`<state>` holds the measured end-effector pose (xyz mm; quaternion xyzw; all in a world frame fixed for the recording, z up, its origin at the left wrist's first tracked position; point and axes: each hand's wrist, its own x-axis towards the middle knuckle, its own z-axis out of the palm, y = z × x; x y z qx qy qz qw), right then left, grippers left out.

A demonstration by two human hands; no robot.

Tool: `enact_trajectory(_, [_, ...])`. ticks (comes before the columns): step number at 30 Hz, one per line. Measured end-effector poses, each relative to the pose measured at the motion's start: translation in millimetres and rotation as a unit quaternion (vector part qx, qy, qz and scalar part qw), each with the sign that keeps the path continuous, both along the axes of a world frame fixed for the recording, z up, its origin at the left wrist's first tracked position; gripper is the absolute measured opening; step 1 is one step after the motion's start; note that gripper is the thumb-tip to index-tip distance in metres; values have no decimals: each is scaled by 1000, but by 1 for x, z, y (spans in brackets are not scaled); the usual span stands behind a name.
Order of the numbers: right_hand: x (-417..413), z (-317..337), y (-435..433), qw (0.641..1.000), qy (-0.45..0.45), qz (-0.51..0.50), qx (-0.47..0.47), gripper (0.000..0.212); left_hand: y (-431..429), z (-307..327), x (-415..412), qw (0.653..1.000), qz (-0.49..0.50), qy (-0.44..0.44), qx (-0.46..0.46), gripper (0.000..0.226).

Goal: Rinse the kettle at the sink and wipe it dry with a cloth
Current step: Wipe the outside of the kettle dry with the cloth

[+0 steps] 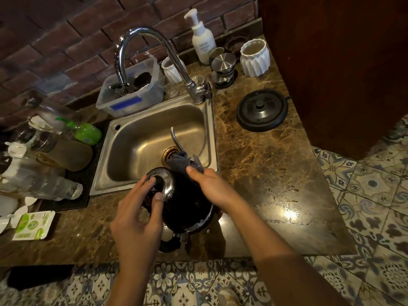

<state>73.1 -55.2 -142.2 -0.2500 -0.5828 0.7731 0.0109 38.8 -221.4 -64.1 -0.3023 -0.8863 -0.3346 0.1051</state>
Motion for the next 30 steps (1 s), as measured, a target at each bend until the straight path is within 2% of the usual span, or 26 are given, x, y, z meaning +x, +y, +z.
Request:
enact_trajectory(4, [3,-21,3,999,-17,-28,-37,74,-1,0,-1,1000,-7,-3,5,36])
enact_trajectory(8, [22,-35,-23,995,-8,-86,-40,67,-4,3,-3,1000,-5,-21,-14,36])
enact_trajectory(13, [47,-39,-95,980,-3,-194,-49,93,-4,12,-5,998,-16,-34,-56,32])
enact_trajectory(19, [43,-9,-152,946,-14,-308,-102,70,-10,21,-19,992,-46,-35,-111,27])
enact_trajectory(25, [16,29,-191,879,-28,-443,-175,61,-15,24,-26,989,-72,-23,-124,29])
enact_trajectory(27, [9,41,-198,859,-34,-469,-204,62,-15,25,-27,988,-80,-25,-127,30])
enact_trajectory(30, [5,51,-198,837,-49,-489,-239,50,-17,26,-28,987,-92,-19,-133,30])
